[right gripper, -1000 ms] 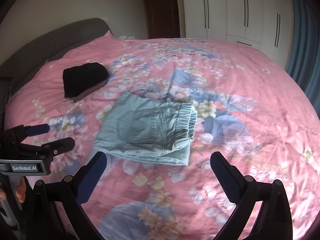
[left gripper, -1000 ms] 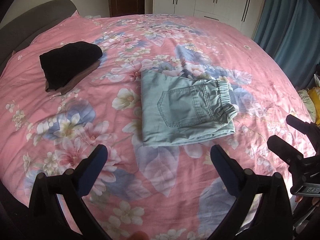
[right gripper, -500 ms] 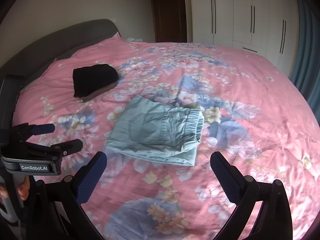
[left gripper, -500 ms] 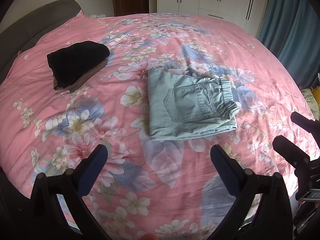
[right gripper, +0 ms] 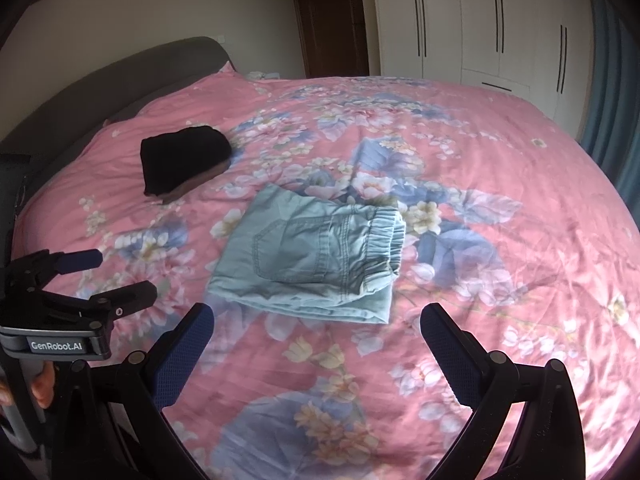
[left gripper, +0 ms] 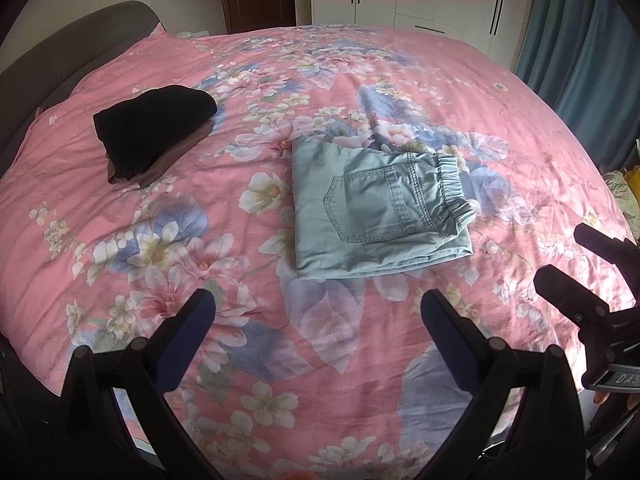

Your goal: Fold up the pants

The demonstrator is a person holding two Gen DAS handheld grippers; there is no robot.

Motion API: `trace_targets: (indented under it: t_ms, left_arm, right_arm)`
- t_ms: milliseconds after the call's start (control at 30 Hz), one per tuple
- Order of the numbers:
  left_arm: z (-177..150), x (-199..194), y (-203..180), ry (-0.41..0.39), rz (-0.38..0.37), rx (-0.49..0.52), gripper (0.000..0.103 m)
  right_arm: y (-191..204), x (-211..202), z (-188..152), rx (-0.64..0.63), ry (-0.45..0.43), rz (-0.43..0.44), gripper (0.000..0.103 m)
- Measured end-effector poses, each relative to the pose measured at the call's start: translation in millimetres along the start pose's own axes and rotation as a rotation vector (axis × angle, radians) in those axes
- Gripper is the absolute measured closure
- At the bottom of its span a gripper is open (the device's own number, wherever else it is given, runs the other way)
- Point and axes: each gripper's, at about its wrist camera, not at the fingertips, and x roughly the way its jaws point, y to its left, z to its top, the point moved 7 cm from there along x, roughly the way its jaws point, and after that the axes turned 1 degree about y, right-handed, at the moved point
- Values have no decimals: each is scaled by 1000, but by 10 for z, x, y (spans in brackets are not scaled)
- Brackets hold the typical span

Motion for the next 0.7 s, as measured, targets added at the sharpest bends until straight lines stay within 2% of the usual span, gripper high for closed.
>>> trace_targets:
  t_ms: [700]
  left_arm:
    - [-10, 28, 33, 5, 9, 11, 0]
  right_arm:
    - [-14, 41, -38, 7, 11, 0, 1]
